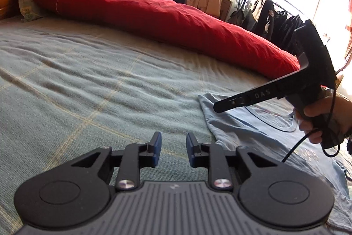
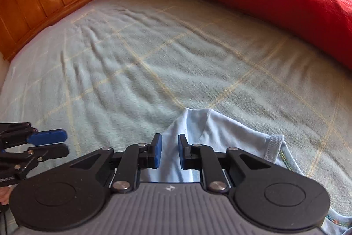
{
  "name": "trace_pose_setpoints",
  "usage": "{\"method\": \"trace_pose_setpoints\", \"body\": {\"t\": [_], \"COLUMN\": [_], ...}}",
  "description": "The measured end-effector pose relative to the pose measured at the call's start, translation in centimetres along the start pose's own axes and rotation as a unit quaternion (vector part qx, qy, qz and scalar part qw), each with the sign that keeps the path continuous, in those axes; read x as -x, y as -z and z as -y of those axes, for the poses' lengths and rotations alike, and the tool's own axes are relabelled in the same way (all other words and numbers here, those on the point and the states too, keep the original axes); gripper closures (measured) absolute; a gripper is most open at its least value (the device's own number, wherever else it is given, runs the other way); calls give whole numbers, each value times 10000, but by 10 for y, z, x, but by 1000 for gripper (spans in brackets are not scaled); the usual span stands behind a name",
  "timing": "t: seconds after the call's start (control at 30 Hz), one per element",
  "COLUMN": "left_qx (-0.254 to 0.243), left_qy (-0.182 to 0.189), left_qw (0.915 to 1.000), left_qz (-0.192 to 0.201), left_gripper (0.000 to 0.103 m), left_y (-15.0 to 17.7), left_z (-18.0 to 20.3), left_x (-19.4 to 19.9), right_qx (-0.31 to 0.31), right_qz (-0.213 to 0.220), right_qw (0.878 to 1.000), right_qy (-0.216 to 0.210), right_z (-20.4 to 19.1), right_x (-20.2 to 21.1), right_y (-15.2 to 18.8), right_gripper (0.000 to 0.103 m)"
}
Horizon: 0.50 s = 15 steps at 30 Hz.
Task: Fold clothes
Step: 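Move both open grippers over the folded shirt near the collar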
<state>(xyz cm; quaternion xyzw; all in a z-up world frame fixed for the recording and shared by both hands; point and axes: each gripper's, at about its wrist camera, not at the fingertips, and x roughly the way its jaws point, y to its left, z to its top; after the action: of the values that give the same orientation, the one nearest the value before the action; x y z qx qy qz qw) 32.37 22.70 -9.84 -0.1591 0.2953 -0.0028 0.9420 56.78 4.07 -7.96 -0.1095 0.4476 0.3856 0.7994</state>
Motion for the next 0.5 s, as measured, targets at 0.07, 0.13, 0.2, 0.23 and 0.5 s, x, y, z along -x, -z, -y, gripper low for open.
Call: {"method": "trace_pose_setpoints", "body": {"t": [0.07,0.13,0.2,0.23,0.5], "left_qx": [-34,-49,1,41,267], "left_qy": [31,74,111,120,815], "left_qw": [10000,9999,9999,9999,9957], "left_qz": [-50,-57,-22,-20,-350], "left_gripper": [80,80,78,76,56], "left_y": [1,1,0,0,-8], "left_z": [1,2,0,-2,8], "left_x": [-3,-2,1,3,9], "right_qx": [-253,-373,-435,-333,-505], "right_qz": [28,102,167,126,-488], "right_qw": [9996,9992,9989,9994,9970], "right_qy": [75,92,44,48,334], "right_z": [6,7,5,1,4], "right_x": [-16,-16,-6,4,40], "right_y": [-1,-2,-3,-1,39], "right_gripper": [85,85,85,85,85]}}
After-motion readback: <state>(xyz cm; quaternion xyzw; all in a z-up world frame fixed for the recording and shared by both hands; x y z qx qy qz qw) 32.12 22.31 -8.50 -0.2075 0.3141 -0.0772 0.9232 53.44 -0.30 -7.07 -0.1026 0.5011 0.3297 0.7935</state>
